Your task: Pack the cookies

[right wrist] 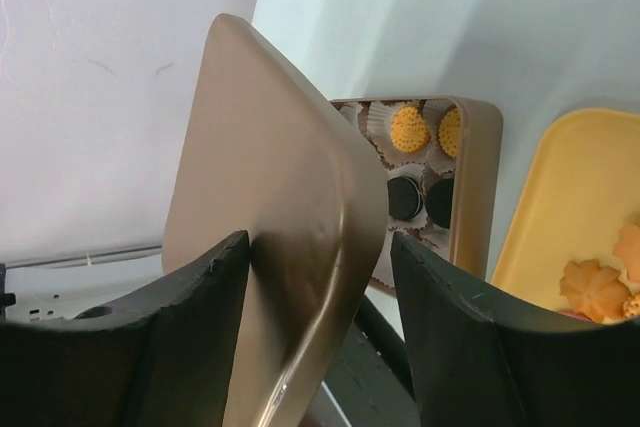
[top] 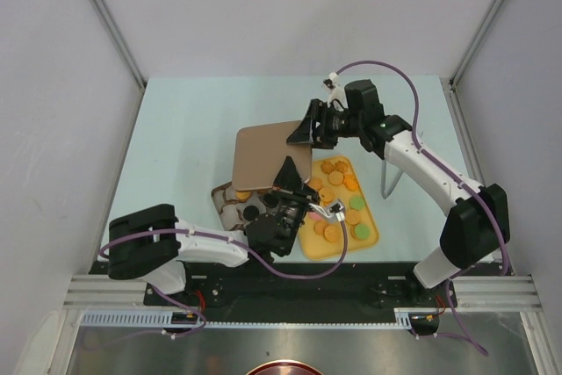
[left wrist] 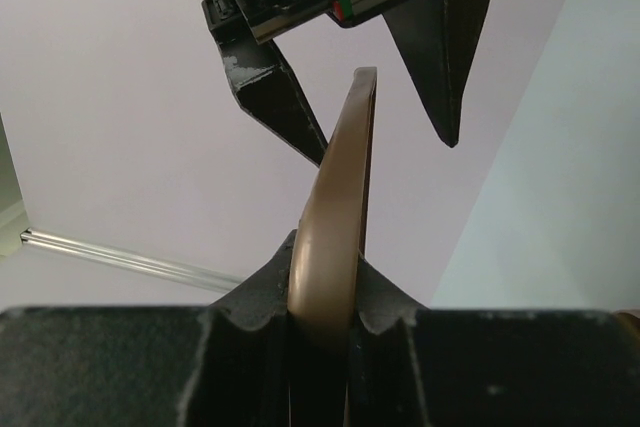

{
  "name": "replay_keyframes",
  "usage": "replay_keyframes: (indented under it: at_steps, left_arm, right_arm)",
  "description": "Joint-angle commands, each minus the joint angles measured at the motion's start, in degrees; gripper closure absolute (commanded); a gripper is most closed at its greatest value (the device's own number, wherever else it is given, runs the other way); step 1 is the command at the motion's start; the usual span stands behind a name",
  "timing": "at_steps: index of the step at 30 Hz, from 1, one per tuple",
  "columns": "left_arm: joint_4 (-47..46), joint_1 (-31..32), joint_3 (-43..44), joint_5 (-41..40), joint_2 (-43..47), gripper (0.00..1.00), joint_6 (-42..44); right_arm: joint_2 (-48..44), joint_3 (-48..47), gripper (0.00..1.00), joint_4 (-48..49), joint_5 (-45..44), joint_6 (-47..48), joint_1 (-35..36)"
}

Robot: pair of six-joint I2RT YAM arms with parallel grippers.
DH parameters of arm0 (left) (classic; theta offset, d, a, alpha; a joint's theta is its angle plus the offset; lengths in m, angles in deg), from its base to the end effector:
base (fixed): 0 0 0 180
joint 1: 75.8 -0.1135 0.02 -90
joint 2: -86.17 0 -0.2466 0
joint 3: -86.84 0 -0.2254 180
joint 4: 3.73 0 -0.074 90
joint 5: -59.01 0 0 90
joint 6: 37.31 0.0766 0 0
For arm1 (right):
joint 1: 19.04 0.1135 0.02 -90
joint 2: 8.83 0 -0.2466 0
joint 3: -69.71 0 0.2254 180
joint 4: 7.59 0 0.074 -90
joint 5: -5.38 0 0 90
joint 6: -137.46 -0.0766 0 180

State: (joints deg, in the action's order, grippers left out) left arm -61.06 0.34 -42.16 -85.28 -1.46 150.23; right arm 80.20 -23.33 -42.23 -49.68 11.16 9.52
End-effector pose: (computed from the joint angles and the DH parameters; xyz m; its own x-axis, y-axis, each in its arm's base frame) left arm 0.1327 -0.2780 0.2674 0.3703 0.9147 -0.1618 -0.1344 0.2251 0.9650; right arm 0.2938 0.2099 0.3061 -0.8489 0.0905 -0.5207 -0.3998 0.5346 0.7446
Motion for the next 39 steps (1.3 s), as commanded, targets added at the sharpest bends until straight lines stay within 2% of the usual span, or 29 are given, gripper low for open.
replay_keyframes:
  at_steps: [1, 3, 7, 9, 10, 11, 13, 14, 16, 17, 18, 19, 22, 27, 28, 34, 39]
  left_arm:
    - [-17.6, 1.0, 3.1, 3.9, 1.8, 1.00, 1.3]
    - [-17.9, 1.0, 3.2, 3.8, 1.8, 1.00, 1.3]
    - [-19.2, 1.1, 3.3, 3.4, 1.7, 1.00, 1.2]
    - [-19.4, 1.1, 3.3, 3.0, 1.8, 1.00, 1.1]
    - [-19.4, 1.1, 3.3, 2.9, 1.9, 1.00, 1.0]
    - [-19.4, 1.1, 3.4, 2.8, 1.9, 0.99, 0.8]
    - [-19.7, 1.1, 3.7, 2.2, 2.0, 0.90, 0.4]
    - [-19.9, 1.1, 4.1, 1.9, 2.0, 0.80, 0.3]
    - [-20.9, 1.0, 4.6, 1.0, 1.9, 0.71, 0.4]
    - [-22.1, 1.0, 4.8, 0.8, 1.6, 0.53, 0.4]
    - [-23.0, 1.0, 4.9, 0.5, 1.4, 0.48, 0.5]
    - [-23.7, 1.0, 4.9, 0.1, 1.3, 0.36, 1.1]
    - [-26.1, 1.0, 5.6, -1.7, 1.0, 0.20, 1.6]
    - [-26.1, 1.0, 5.8, -5.7, 1.8, 0.07, 0.6]
    - [-26.1, 1.0, 5.7, -7.4, 2.1, 0.00, -0.2]
    - [-26.1, 0.7, 4.1, -14.6, 7.0, 0.00, -5.3]
    - [-26.1, -0.9, 2.2, -22.3, 12.2, 0.00, -11.3]
  right_arm:
    - [1.8, -1.0, 0.41, 1.4, 1.1, -0.1, 0.6]
    - [2.3, -0.9, 0.46, 2.9, 3.4, -1.1, 0.6]
    - [3.0, -0.6, 0.65, 5.7, 6.5, -2.9, 0.5]
    - [3.0, -0.4, 0.71, 6.1, 6.5, -3.0, 0.6]
    - [3.0, -0.4, 0.82, 6.1, 6.6, -3.1, 0.5]
    - [3.0, -0.4, 0.86, 6.2, 6.7, -3.0, 0.4]
    - [2.8, -0.4, 0.92, 5.7, 6.5, -2.9, 0.1]
    - [2.6, -0.4, 0.95, 5.5, 6.3, -2.7, -0.3]
    - [2.2, -0.4, 0.99, 5.3, 6.2, -2.7, -0.9]
    - [1.8, -0.4, 1.00, 5.2, 6.2, -2.7, -1.6]
    - [1.6, -0.4, 1.00, 5.3, 6.3, -2.8, -2.0]
    - [1.3, -0.4, 1.00, 5.3, 6.3, -2.9, -2.4]
    - [0.4, -0.4, 1.00, 6.4, 7.0, -3.9, -4.5]
    - [-0.5, -0.4, 1.00, 11.4, 8.9, -8.3, -8.9]
    - [-0.5, -0.6, 1.00, 12.2, 9.3, -9.1, -9.7]
    - [1.7, -4.0, 1.00, 13.2, 11.7, -10.5, -14.1]
    - [5.2, -11.5, 1.00, 5.6, 10.9, -5.5, -14.2]
